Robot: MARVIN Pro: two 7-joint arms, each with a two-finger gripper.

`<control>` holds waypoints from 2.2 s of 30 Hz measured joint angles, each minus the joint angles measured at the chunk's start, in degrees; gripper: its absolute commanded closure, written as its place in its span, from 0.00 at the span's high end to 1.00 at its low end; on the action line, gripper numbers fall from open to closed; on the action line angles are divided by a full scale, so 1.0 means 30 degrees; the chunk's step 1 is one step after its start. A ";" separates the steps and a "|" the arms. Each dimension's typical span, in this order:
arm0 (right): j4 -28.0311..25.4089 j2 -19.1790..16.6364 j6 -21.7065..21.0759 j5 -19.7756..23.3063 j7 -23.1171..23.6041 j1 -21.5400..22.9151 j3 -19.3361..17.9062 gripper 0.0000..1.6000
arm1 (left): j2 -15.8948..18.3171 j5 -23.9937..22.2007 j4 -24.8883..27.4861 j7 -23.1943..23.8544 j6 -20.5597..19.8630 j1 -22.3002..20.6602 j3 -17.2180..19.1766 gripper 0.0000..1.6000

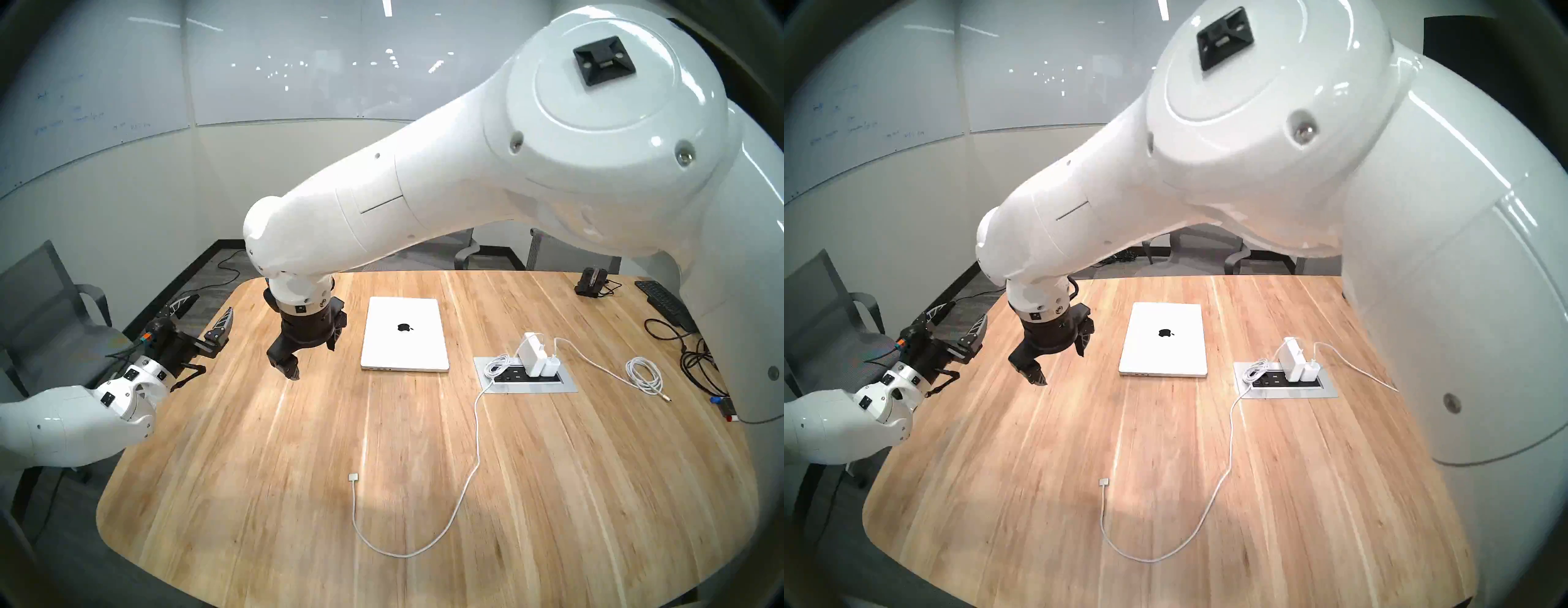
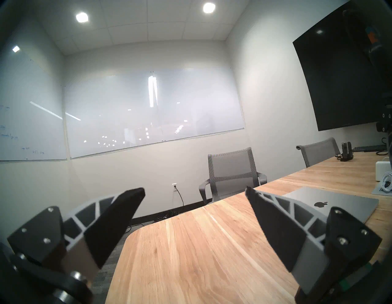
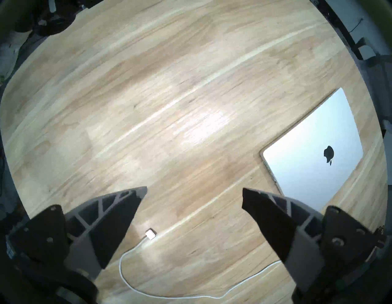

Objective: Plug the charging cable into the port of a MacBook

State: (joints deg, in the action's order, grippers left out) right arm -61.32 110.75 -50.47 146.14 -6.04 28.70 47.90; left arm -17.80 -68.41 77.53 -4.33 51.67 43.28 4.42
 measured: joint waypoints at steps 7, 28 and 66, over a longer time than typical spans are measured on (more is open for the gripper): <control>-0.0370 0.0350 0.2028 0.3179 -0.2481 0.0235 0.0642 1.00 | 0.0000 0.0000 0.0000 0.0000 0.0000 0.0000 -0.0001 1.00; -0.1675 -0.0205 0.6709 0.6313 -0.8332 0.0198 0.0068 1.00 | 0.0000 -0.0001 0.0000 0.0001 0.0000 -0.0001 -0.0002 1.00; 0.5059 0.0620 -0.1538 0.2908 -0.2794 -0.2551 0.1955 1.00 | 0.0000 -0.0002 0.0000 0.0000 0.0001 -0.0003 -0.0003 1.00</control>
State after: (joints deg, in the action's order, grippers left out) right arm -46.14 112.61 -55.08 154.86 -14.42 21.05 53.77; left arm -17.80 -68.42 77.53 -4.33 51.67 43.28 4.41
